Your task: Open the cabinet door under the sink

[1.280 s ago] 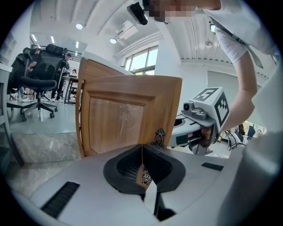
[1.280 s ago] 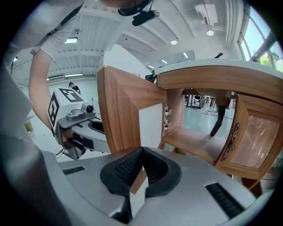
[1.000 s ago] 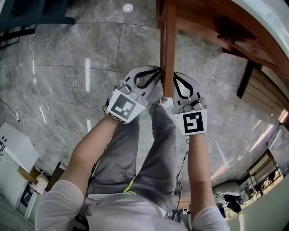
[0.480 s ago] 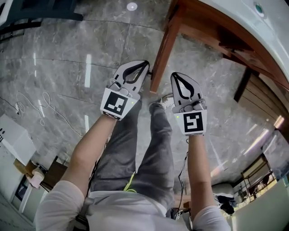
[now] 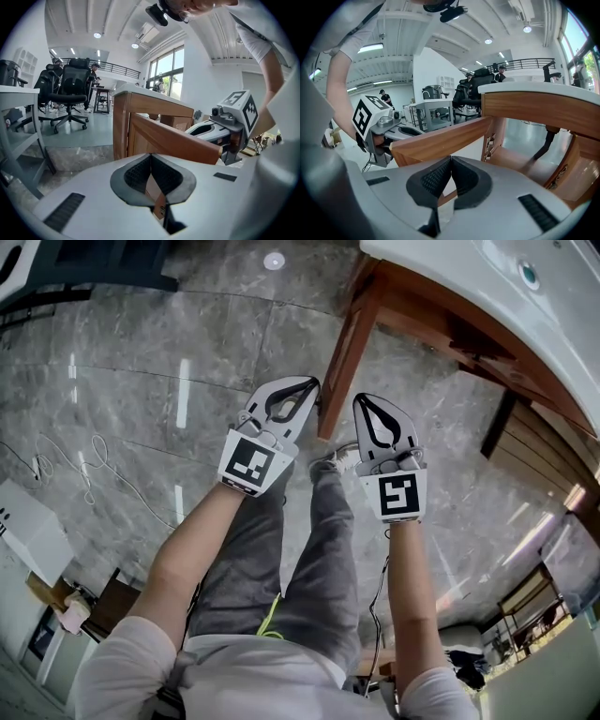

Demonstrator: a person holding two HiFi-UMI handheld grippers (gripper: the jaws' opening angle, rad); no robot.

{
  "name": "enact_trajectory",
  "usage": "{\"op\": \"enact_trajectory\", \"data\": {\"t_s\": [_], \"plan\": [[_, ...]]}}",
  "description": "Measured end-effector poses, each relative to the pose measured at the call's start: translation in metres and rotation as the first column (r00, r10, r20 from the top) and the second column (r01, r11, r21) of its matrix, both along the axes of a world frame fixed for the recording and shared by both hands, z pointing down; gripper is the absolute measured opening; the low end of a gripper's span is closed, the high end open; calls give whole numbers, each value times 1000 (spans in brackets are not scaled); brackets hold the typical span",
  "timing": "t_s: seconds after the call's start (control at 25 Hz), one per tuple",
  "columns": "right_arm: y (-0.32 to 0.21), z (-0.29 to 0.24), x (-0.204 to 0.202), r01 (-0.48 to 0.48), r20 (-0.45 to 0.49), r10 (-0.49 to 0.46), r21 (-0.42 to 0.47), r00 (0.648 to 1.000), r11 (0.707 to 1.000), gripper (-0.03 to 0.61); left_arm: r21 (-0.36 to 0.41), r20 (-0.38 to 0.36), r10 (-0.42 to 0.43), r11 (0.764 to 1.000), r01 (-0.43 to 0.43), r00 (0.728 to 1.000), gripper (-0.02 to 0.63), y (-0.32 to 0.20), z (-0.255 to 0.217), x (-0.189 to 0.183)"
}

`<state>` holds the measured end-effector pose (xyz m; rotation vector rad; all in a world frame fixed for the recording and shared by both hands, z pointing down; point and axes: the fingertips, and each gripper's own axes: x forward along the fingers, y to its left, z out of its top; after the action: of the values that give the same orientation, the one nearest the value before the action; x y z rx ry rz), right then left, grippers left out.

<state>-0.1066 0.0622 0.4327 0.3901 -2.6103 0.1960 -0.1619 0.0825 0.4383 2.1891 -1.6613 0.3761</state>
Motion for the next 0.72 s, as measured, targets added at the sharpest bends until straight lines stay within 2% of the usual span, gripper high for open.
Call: {"op": "enact_trajectory", "data": {"t_s": [0.28,0.72], "plan": [[-2,-11,0,-37,-18,37,-26,999,999,31,3,1,18,1000,-18,1000,18,-5,-14,-2],[-15,-64,7,-99,-25,99,1,995,995,31,17,21,50,999,-50,999,17,-24,-65,5]]}}
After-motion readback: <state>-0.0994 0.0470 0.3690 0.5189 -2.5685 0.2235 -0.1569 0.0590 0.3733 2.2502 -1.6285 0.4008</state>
